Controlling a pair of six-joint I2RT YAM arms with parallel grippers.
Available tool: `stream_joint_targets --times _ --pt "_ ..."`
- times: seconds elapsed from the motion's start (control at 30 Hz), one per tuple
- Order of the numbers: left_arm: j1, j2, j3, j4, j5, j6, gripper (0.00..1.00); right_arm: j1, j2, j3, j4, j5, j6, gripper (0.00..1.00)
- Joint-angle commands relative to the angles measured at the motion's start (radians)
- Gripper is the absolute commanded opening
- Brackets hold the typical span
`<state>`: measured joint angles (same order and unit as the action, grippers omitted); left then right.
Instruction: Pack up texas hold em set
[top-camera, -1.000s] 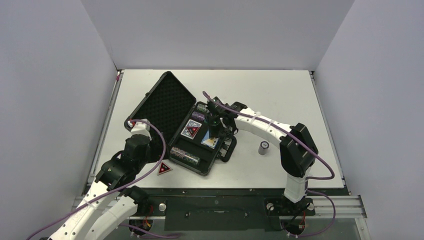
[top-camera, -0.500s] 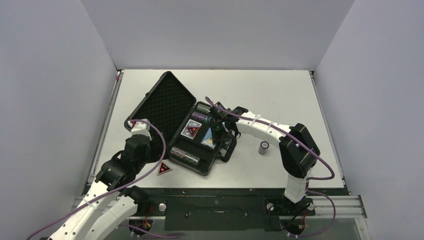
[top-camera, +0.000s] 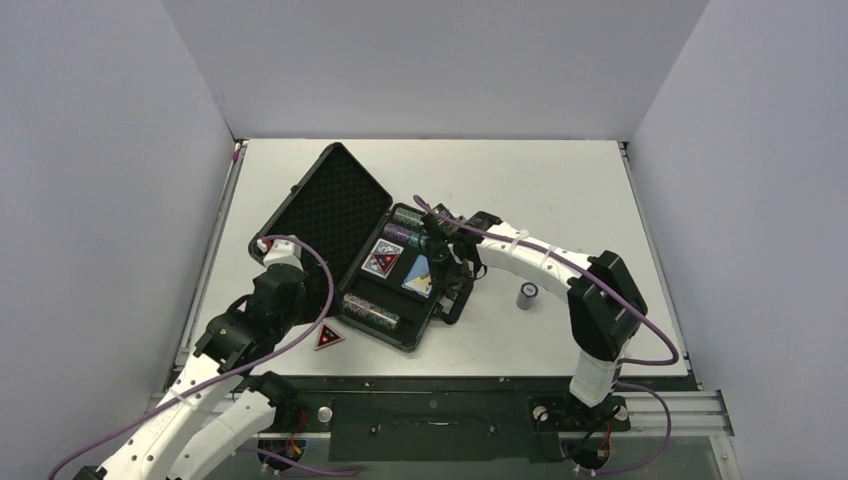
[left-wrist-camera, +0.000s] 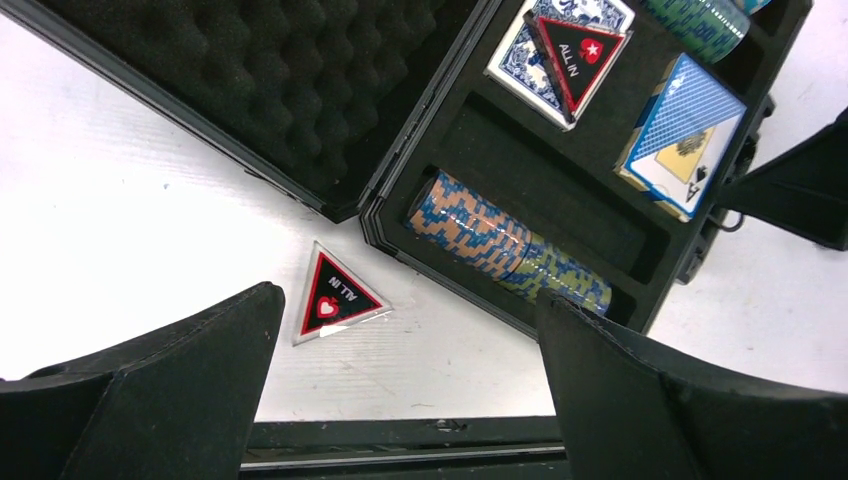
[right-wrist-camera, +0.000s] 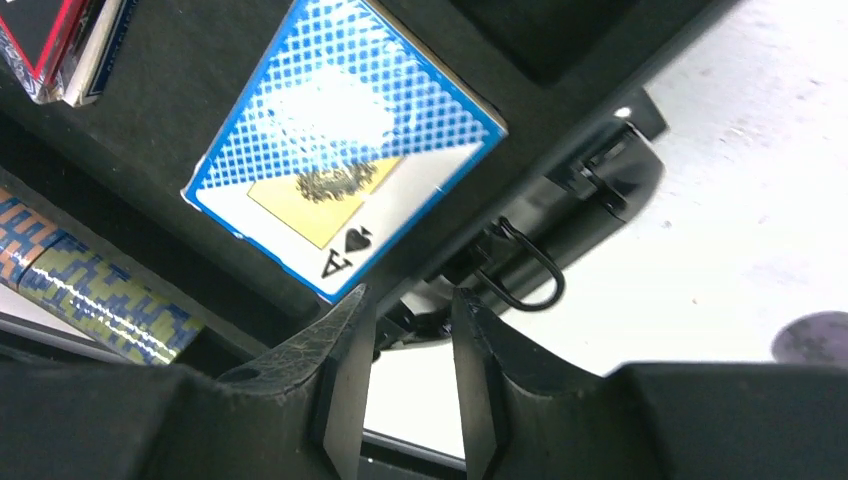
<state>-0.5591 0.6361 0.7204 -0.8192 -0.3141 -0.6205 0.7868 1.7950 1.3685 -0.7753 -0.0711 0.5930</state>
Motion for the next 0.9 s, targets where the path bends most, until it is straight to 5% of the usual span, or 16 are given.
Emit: stream_joint_targets --times 0.0,0.27,0.6,0.87 --pt "0.007 0.010 0.068 -0.074 -0.024 -0.109 0.96 -0.021 -0.109 0.046 -0.086 0.068 -0.022 0.33" --pt "0.007 0.141 0.149 -0.277 -0.056 -0.190 0.96 -0.049 -0.207 0.060 -0.145 0.124 -0.026 0.47" --pt "-0.025 0.286 0.140 -0.249 0.014 -0.154 0.96 -0.085 -0.361 -0.060 -0.152 0.132 -0.023 0.59" --pt "-0.291 0.317 0.054 -0.099 -0.163 -0.194 0.97 -0.120 -0.460 -0.180 -0.133 0.132 -0.033 0.64"
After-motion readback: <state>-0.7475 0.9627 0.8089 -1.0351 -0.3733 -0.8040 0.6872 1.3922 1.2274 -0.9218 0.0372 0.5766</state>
